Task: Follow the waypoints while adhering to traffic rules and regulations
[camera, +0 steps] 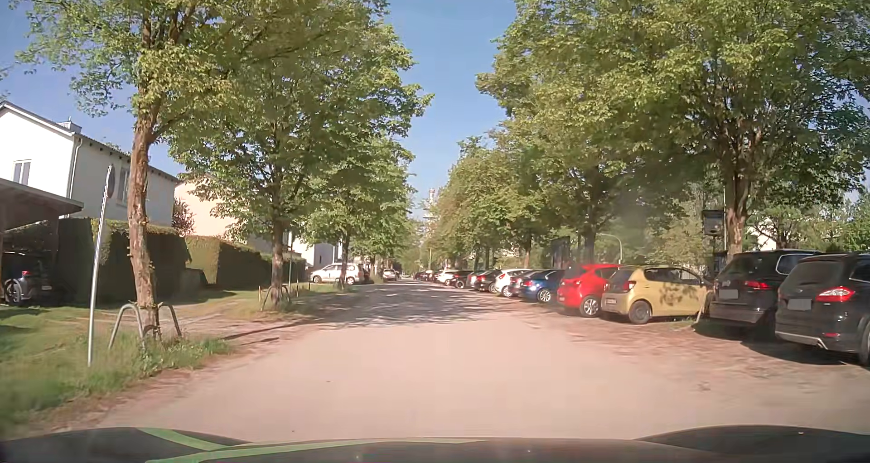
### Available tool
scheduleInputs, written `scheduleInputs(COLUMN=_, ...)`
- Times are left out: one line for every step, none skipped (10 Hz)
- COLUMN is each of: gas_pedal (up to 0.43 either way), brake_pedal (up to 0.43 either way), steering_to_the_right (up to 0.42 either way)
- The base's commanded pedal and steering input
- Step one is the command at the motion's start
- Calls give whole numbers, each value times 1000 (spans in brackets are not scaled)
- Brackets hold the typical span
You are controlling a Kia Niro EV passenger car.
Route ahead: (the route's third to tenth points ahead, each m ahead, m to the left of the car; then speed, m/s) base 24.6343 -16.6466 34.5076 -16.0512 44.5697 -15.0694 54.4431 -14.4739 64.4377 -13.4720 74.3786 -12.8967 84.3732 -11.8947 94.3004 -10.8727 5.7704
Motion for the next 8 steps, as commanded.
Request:
scheduleInputs(gas_pedal=59, brake_pedal=0, steering_to_the_right=-5)
scheduleInputs(gas_pedal=67, brake_pedal=0, steering_to_the_right=-6)
scheduleInputs(gas_pedal=67, brake_pedal=0, steering_to_the_right=-5)
scheduleInputs(gas_pedal=67, brake_pedal=0, steering_to_the_right=-5)
scheduleInputs(gas_pedal=67, brake_pedal=0, steering_to_the_right=-4)
scheduleInputs(gas_pedal=67, brake_pedal=0, steering_to_the_right=-4)
scheduleInputs(gas_pedal=67, brake_pedal=0, steering_to_the_right=-4)
scheduleInputs(gas_pedal=79, brake_pedal=0, steering_to_the_right=-4)
